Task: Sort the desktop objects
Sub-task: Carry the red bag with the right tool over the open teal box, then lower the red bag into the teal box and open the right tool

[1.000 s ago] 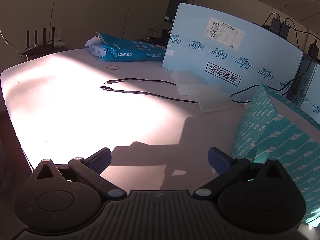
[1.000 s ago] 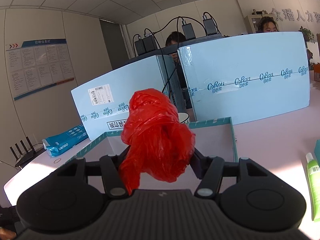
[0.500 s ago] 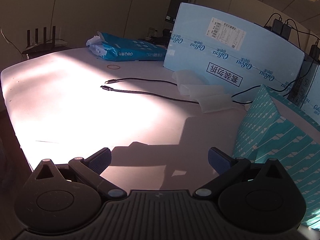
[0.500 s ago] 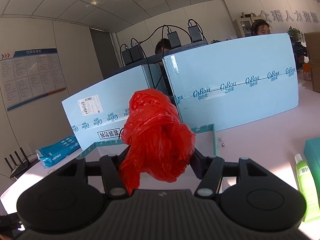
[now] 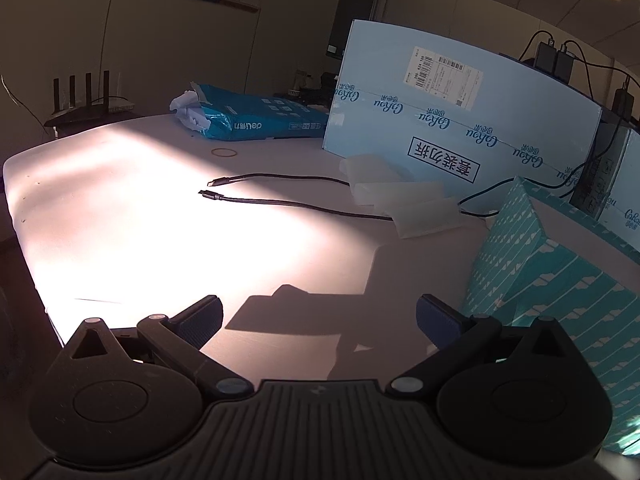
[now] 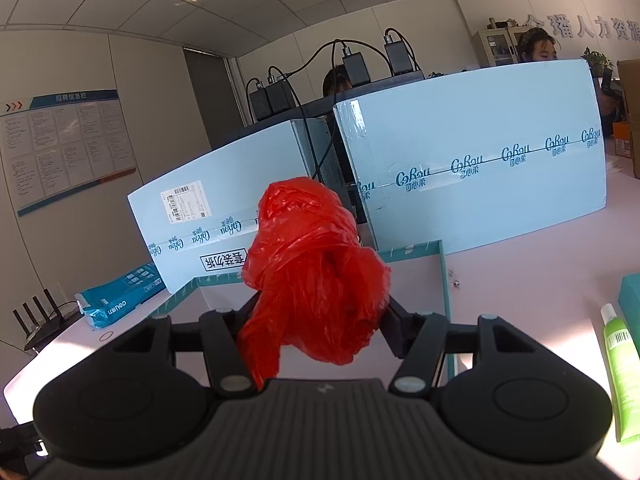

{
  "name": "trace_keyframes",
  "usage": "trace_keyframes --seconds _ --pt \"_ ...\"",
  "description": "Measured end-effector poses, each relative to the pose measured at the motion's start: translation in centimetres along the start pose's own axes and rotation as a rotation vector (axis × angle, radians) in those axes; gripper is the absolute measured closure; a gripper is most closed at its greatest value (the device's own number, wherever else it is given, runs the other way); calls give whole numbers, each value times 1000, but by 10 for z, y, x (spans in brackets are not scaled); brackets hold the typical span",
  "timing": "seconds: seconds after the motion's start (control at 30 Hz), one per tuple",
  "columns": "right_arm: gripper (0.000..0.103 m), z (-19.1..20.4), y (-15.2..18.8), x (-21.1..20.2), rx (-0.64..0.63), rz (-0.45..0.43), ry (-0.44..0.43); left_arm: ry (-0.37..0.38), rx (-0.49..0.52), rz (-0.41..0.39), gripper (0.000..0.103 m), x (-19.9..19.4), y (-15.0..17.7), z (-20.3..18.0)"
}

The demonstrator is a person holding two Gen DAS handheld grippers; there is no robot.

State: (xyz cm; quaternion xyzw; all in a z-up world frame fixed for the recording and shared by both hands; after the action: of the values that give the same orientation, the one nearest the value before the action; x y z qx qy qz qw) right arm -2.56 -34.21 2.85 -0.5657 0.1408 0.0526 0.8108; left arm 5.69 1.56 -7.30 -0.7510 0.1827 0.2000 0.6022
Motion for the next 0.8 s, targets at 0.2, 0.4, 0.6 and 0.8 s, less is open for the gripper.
trace_keyframes --seconds 0.2,0.4,0.6,0.8 --pt "41 3 7 10 2 35 0 1 -13 25 0 7 5 6" --pt "40 11 10 19 -27 61 12 -5 -27 36 0 14 7 14" --pt "40 22 19 38 -65 150 25 -18 -41 39 0 20 6 24" --pt "40 22 33 59 -39 271 37 -29 -15 54 0 25 6 27"
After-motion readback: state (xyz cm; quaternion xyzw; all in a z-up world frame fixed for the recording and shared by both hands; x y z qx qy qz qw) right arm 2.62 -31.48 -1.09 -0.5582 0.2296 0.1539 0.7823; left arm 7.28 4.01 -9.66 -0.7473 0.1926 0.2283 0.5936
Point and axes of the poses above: each gripper's, at about its wrist camera, not at the fingertips, and x roughly the way its jaws point, z to its left, y to its underside, the point moved 9 cm from there along x, roughly the way its jaws point
